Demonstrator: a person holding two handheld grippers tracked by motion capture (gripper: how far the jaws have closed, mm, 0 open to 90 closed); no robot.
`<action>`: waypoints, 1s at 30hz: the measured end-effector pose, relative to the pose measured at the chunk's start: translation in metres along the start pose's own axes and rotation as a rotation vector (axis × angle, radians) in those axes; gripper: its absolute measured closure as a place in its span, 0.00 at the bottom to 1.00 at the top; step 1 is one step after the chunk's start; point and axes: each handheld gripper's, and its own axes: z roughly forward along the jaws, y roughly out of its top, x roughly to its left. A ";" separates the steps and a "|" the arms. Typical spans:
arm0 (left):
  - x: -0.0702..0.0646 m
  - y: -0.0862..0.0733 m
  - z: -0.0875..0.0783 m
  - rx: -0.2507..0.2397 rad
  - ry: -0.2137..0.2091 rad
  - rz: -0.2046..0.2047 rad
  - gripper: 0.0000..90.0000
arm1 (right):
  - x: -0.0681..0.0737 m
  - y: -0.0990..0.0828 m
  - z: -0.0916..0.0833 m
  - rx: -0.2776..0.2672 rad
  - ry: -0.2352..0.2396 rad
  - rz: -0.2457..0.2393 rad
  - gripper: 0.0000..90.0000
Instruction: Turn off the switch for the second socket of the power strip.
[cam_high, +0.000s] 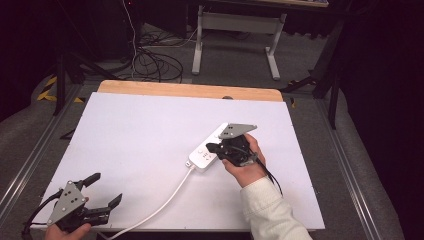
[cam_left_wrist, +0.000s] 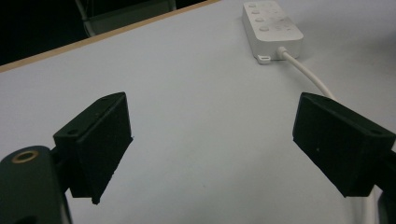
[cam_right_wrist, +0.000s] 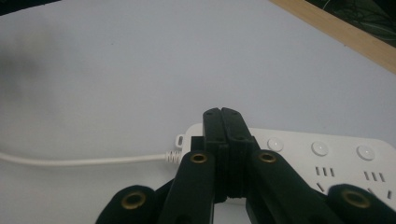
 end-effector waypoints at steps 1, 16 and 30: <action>0.000 0.000 0.000 0.001 -0.001 0.001 0.14 | -0.004 0.000 0.008 0.009 0.001 0.005 1.00; 0.000 0.000 0.000 0.001 0.000 0.005 0.14 | -0.026 -0.005 0.041 0.040 -0.082 0.068 1.00; 0.001 -0.001 0.000 0.004 0.001 -0.003 0.14 | -0.038 -0.013 0.062 0.058 -0.107 0.118 1.00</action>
